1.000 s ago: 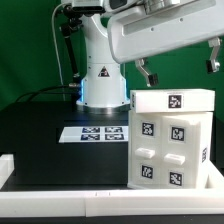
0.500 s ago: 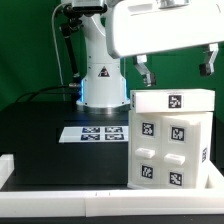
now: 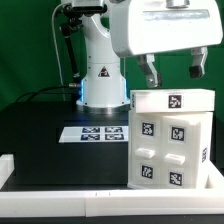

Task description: Assemble cabinet

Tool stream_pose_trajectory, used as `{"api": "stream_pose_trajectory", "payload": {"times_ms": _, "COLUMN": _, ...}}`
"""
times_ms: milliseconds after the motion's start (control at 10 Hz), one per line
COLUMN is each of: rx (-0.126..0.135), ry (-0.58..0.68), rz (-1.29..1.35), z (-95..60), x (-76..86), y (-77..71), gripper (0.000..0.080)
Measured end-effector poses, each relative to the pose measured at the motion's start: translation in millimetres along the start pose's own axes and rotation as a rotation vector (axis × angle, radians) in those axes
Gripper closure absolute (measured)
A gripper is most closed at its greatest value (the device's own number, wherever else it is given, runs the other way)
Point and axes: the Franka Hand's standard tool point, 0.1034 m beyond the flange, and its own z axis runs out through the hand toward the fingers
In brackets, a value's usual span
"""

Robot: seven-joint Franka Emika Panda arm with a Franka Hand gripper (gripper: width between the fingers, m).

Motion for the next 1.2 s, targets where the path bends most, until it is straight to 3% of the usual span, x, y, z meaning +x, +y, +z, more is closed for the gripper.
{"api": "stream_pose_trajectory", "payload": {"times_ms": 200, "rx": -0.03, "ry": -0.009, "rz": -0.28, "z": 1.7, "x": -1.1, "y": 1.2, "gripper": 0.0002}}
{"api": "stream_pose_trajectory", "payload": {"times_ms": 600, "rx": -0.055, "ry": -0.07, "rz": -0.637, "z": 6.0, "x": -2.3, "y": -5.0, "gripper": 0.0002}}
{"api": "stream_pose_trajectory", "payload": {"times_ms": 900, "rx": -0.062, "ry": -0.136, "rz": -0.889, "z": 11.1, "x": -8.6, "y": -4.0, "gripper": 0.0002}}
{"api": "stream_pose_trajectory", "payload": {"times_ms": 1200, "rx": -0.049, "ry": -0.146, "rz": -1.011, "z": 16.6, "x": -13.7, "y": -1.3, "gripper": 0.0002}}
